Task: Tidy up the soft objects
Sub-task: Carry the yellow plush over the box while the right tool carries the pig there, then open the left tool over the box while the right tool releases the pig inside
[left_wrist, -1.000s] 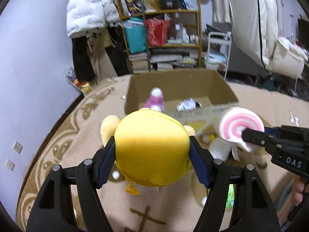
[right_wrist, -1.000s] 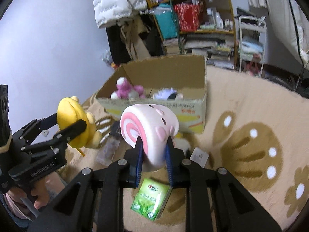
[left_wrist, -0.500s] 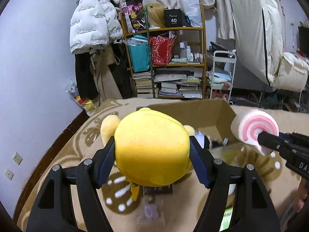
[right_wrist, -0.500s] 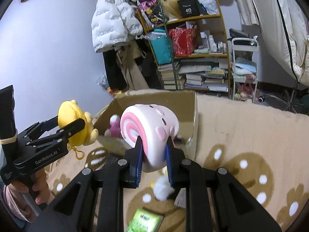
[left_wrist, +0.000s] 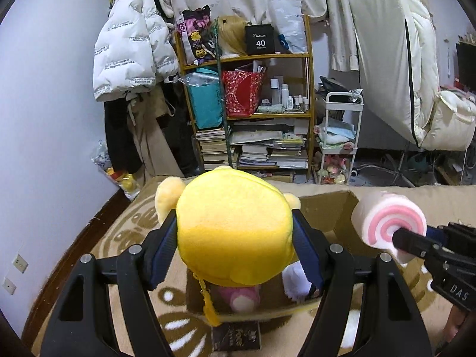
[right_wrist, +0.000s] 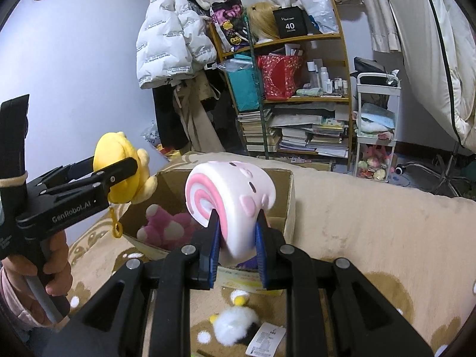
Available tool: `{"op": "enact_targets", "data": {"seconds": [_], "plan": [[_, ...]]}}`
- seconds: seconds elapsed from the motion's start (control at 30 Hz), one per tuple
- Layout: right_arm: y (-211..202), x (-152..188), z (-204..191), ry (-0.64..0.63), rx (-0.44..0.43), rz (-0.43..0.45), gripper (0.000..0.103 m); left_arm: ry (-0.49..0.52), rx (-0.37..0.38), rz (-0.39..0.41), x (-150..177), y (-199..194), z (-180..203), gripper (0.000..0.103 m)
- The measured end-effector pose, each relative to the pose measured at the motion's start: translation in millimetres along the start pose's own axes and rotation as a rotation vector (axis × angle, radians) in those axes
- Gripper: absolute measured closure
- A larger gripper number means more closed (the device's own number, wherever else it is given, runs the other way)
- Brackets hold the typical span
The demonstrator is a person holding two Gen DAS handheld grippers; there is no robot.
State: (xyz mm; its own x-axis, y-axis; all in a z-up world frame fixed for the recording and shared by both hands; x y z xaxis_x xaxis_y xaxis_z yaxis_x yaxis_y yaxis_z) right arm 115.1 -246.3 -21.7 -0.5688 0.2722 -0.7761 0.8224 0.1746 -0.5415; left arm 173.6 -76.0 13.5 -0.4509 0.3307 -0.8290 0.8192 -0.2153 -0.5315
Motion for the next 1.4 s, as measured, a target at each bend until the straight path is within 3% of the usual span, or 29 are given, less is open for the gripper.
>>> {"op": "enact_targets", "data": {"seconds": [0.13,0.37,0.67,0.83,1.23,1.4], "plan": [[8,-4,2,-0.01,-0.008,0.003,0.081,-0.063,0.058,-0.04,3,17,-3,0.031],[31,-7,3,-0.014,-0.014,-0.013,0.081,-0.071,0.097,-0.066,9,31,1,0.031],[42,0,5,-0.016,-0.013,-0.05,0.079,-0.079,0.112,-0.094,17,43,-1,0.017],[42,2,1,-0.031,-0.022,-0.049,0.076,-0.054,0.079,-0.074,17,37,-1,0.005],[40,10,-1,-0.047,-0.031,-0.071,0.068,-0.049,-0.01,-0.079,31,16,-19,0.001],[29,9,-3,-0.041,-0.026,-0.048,0.051,-0.039,-0.036,-0.088,36,4,-24,0.001]]}}
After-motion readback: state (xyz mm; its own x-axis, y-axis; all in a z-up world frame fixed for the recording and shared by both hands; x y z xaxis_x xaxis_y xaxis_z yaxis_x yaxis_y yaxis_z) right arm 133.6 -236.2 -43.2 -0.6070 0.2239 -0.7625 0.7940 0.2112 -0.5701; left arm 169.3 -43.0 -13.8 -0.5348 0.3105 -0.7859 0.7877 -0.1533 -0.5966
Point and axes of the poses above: each gripper's, at about its wrist camera, not at the fingertips, and y roughly the way its jaws point, z to its right, x to its underside, the point moved 2 cm from there along y, roughly the way its jaws point, and after that the axes turned 4 degrees about y, right-handed, at the moved point
